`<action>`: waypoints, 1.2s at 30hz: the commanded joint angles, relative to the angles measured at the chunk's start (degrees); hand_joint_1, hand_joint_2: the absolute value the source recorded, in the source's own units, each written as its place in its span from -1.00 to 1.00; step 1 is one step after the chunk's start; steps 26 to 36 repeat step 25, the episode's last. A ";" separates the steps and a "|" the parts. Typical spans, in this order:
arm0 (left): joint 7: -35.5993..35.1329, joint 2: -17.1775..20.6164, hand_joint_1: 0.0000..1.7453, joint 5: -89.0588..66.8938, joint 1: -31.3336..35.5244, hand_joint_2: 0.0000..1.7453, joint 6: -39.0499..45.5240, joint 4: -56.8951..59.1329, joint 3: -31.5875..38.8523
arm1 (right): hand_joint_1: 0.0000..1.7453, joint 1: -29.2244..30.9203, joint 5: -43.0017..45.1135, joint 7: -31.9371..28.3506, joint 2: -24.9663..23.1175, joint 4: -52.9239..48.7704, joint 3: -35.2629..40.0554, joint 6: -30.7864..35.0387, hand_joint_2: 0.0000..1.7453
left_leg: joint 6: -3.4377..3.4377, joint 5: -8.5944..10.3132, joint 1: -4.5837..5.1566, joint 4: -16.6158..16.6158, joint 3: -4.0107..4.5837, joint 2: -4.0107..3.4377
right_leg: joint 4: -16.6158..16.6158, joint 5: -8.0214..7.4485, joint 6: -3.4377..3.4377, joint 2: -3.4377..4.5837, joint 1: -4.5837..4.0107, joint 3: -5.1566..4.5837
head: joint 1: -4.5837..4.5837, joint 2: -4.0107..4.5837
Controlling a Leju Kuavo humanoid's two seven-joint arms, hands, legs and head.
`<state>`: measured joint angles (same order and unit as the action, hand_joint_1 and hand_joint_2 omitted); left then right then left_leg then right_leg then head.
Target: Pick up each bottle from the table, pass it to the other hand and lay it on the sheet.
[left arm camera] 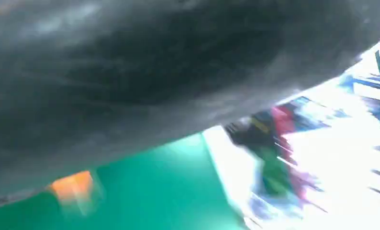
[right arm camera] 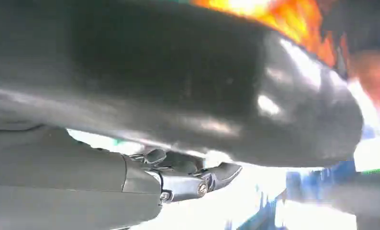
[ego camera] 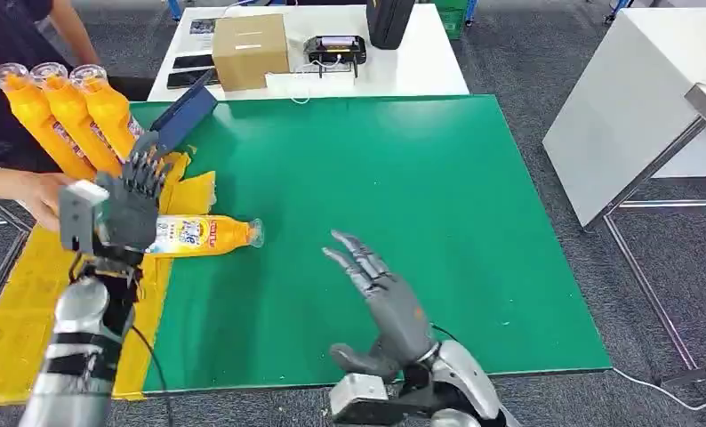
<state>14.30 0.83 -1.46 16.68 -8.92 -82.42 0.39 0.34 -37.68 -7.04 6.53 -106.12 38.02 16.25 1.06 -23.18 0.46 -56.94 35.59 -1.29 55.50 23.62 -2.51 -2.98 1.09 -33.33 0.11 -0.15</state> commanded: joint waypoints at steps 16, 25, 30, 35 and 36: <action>6.87 -3.77 -1.00 -0.75 -15.90 -1.00 -7.45 -22.03 -9.11 | -1.00 -11.46 -5.24 -6.48 -5.65 -8.94 -14.67 7.58 -1.00 | -0.08 -0.01 -0.15 0.02 -0.21 0.05 | -0.06 0.18 -0.04 0.12 -0.12 0.27 | 0.02 0.00; 15.60 -7.93 -1.00 -10.87 -23.75 -1.00 1.76 -25.82 -17.74 | -1.00 -16.79 -6.41 -8.19 -3.01 -5.77 -8.91 17.02 -1.00 | -0.08 -0.21 -0.15 0.04 -0.33 0.01 | -0.16 0.22 -0.03 0.21 -0.12 0.41 | 0.02 0.00; 15.60 -7.93 -1.00 -10.87 -23.75 -1.00 1.76 -25.82 -17.74 | -1.00 -16.79 -6.41 -8.19 -3.01 -5.77 -8.91 17.02 -1.00 | -0.08 -0.21 -0.15 0.04 -0.33 0.01 | -0.16 0.22 -0.03 0.21 -0.12 0.41 | 0.02 0.00; 15.60 -7.93 -1.00 -10.87 -23.75 -1.00 1.76 -25.82 -17.74 | -1.00 -16.79 -6.41 -8.19 -3.01 -5.77 -8.91 17.02 -1.00 | -0.08 -0.21 -0.15 0.04 -0.33 0.01 | -0.16 0.22 -0.03 0.21 -0.12 0.41 | 0.02 0.00; 15.60 -7.93 -1.00 -10.87 -23.75 -1.00 1.76 -25.82 -17.74 | -1.00 -16.79 -6.41 -8.19 -3.01 -5.77 -8.91 17.02 -1.00 | -0.08 -0.21 -0.15 0.04 -0.33 0.01 | -0.16 0.22 -0.03 0.21 -0.12 0.41 | 0.02 0.00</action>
